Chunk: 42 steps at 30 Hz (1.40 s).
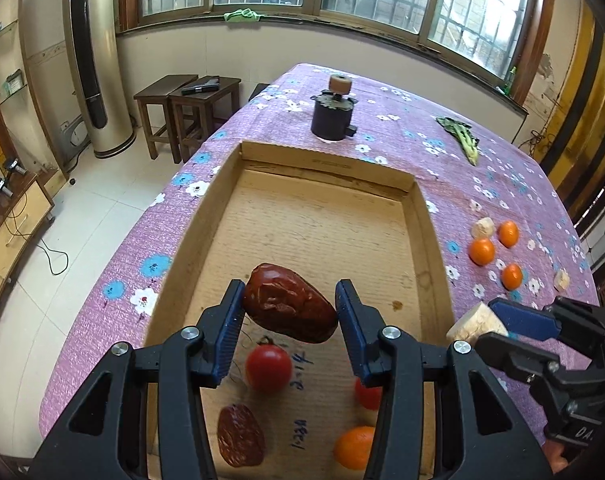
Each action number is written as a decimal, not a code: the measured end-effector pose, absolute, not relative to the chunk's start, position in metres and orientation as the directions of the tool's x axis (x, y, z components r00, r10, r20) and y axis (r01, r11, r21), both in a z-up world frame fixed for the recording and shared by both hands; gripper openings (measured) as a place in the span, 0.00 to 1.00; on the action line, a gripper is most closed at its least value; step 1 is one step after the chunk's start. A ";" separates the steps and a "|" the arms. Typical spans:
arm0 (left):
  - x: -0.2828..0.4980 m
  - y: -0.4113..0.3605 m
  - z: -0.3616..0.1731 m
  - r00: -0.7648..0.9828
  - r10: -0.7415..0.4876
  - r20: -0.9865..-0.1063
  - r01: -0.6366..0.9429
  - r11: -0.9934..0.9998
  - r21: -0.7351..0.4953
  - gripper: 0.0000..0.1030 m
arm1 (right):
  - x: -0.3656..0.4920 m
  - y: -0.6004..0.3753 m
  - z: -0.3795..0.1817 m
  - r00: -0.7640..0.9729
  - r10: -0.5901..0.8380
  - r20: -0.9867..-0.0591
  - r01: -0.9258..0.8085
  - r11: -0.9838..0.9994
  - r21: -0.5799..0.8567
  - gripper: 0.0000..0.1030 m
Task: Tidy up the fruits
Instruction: 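Carry the date and pale chunk over the cardboard tray with both tools, then open both tools to drop the date and pale chunk in the tray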
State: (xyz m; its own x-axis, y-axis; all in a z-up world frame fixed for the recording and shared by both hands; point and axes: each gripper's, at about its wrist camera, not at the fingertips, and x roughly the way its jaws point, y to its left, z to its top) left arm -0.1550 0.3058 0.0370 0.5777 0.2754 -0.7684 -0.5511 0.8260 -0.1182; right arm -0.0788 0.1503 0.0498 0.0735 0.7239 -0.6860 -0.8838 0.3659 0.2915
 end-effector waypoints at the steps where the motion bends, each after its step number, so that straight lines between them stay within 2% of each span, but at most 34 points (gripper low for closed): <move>1: -0.154 0.309 0.036 0.575 0.274 -0.771 -0.555 0.823 -0.121 0.43 | -0.078 0.154 0.048 0.069 0.723 -0.688 -0.884 0.363 0.293 0.32; 30: -0.125 0.332 0.004 0.468 0.243 -0.850 -0.560 0.825 -0.072 0.43 | -0.073 0.218 0.003 -0.022 0.643 -0.766 -0.911 0.302 0.279 0.32; 36: -0.121 0.333 0.000 0.425 0.243 -0.872 -0.567 0.822 -0.047 0.44 | -0.073 0.222 0.002 -0.026 0.624 -0.781 -0.920 0.290 0.263 0.36; 39: -0.123 0.334 0.000 0.417 0.246 -0.875 -0.580 0.813 -0.048 0.60 | -0.074 0.222 0.000 -0.030 0.620 -0.784 -0.919 0.291 0.265 0.40; 40: -0.124 0.334 0.002 0.416 0.256 -0.873 -0.585 0.810 -0.041 0.65 | -0.074 0.221 -0.001 -0.029 0.620 -0.784 -0.919 0.292 0.265 0.44; 42: -0.126 0.333 0.003 0.414 0.272 -0.869 -0.588 0.808 -0.027 0.67 | -0.075 0.219 -0.001 -0.025 0.621 -0.783 -0.920 0.293 0.262 0.48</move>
